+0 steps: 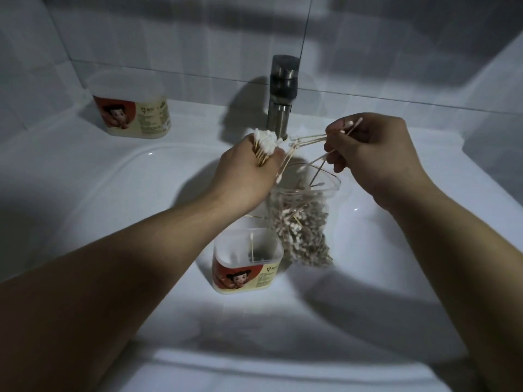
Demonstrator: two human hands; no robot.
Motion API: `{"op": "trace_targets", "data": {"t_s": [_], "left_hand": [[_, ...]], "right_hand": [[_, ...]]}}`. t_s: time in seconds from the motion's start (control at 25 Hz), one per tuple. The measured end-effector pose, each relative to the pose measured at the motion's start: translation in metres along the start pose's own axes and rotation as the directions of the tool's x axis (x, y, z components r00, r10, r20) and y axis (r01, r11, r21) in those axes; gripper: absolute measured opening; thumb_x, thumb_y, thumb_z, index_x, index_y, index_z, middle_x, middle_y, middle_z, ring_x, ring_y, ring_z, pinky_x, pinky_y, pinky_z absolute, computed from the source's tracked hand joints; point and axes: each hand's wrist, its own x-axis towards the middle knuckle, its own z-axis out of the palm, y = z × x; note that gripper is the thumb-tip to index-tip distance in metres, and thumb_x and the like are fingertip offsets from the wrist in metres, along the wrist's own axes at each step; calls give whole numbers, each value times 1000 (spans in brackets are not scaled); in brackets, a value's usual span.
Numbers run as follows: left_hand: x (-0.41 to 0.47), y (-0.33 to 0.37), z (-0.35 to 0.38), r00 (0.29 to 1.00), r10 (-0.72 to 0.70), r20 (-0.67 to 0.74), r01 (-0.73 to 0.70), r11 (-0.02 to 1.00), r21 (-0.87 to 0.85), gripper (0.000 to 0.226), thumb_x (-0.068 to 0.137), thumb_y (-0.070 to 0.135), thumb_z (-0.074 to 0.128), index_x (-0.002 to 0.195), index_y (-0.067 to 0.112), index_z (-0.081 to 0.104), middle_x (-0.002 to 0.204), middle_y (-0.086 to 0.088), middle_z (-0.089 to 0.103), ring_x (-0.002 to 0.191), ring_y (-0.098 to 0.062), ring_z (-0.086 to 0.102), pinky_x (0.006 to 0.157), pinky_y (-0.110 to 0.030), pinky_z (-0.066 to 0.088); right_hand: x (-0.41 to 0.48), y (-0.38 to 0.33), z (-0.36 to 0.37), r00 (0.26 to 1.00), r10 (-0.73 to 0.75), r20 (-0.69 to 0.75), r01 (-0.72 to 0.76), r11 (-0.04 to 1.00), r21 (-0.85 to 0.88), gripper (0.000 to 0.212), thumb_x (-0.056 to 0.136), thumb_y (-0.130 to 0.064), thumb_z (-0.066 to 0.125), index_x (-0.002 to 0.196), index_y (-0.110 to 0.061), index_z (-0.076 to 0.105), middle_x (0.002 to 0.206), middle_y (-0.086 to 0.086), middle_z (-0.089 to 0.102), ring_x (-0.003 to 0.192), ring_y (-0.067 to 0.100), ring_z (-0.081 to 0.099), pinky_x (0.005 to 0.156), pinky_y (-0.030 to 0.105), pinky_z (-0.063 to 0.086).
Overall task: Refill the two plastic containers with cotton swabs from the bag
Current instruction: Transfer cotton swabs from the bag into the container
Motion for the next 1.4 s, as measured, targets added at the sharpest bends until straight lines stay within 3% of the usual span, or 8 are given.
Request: {"op": "trace_targets", "data": {"t_s": [0.12, 0.24, 0.44, 0.64, 0.88, 1.12, 1.28, 1.4], "left_hand": [[2, -1, 2, 1000, -11, 23, 14, 995, -103, 27, 97, 44, 59, 105, 20, 67, 97, 6, 74, 93, -16, 70, 84, -32, 53], [1, -1, 3, 994, 0, 114, 24, 977, -211, 23, 96, 37, 62, 104, 17, 70, 94, 3, 77, 91, -17, 73, 86, -42, 59], [1, 3, 4, 990, -18, 138, 59, 951, -302, 9, 102, 11, 57, 106, 7, 63, 81, -1, 70, 69, -13, 66, 74, -38, 60], [8, -5, 0, 993, -106, -53, 85, 947, -309, 19, 92, 35, 61, 85, 19, 66, 70, 3, 68, 66, -20, 62, 77, -50, 59], [-4, 4, -1, 985, 173, 15, -173, 984, 43, 26, 98, 37, 63, 117, 20, 68, 106, 10, 70, 94, -3, 64, 77, -11, 47], [-8, 4, -1, 953, 273, 130, -282, 958, 56, 24, 96, 23, 68, 111, 33, 53, 94, 19, 62, 86, 12, 58, 69, -3, 43], [-8, 3, -1, 954, 260, 150, -275, 957, 90, 25, 99, 24, 61, 123, 25, 54, 98, 15, 62, 86, 8, 58, 65, -3, 43], [-5, 2, -1, 968, 220, 119, -232, 967, 101, 10, 102, 31, 57, 110, 25, 57, 89, 15, 61, 82, 2, 59, 62, -8, 40]], "right_hand": [[0, 0, 0, 1000, 3, 21, -3, 1000, 16, 15, 93, -3, 62, 84, -13, 70, 67, 2, 70, 60, 19, 67, 59, 32, 56], [-2, -2, 1, 998, -1, 56, -2, 999, 54, 16, 94, -2, 62, 85, -13, 70, 69, 4, 69, 60, 20, 66, 58, 31, 55], [-2, -1, 2, 998, -2, 68, -1, 999, 51, 15, 93, 0, 61, 86, -10, 69, 70, 6, 68, 59, 18, 65, 57, 30, 54], [2, 1, -2, 1000, 4, 11, -5, 999, 48, 17, 94, -2, 60, 83, -11, 69, 69, 5, 68, 59, 18, 66, 58, 31, 54], [-8, 2, 4, 966, -102, 237, 153, 966, -206, 15, 95, -13, 66, 86, -24, 71, 67, -5, 71, 59, 11, 68, 60, 27, 53], [-12, 0, 6, 939, -128, 318, 205, 953, -221, 21, 94, -10, 67, 84, -28, 70, 67, -7, 72, 58, 10, 67, 61, 31, 56], [-8, 4, 7, 964, -75, 254, 107, 988, -113, 11, 93, -8, 69, 90, -18, 73, 68, 3, 72, 61, 22, 69, 61, 31, 57], [-4, 6, 6, 979, -36, 202, 49, 997, -62, 5, 94, -10, 69, 91, -12, 72, 72, 9, 73, 63, 24, 70, 62, 34, 57]]}}
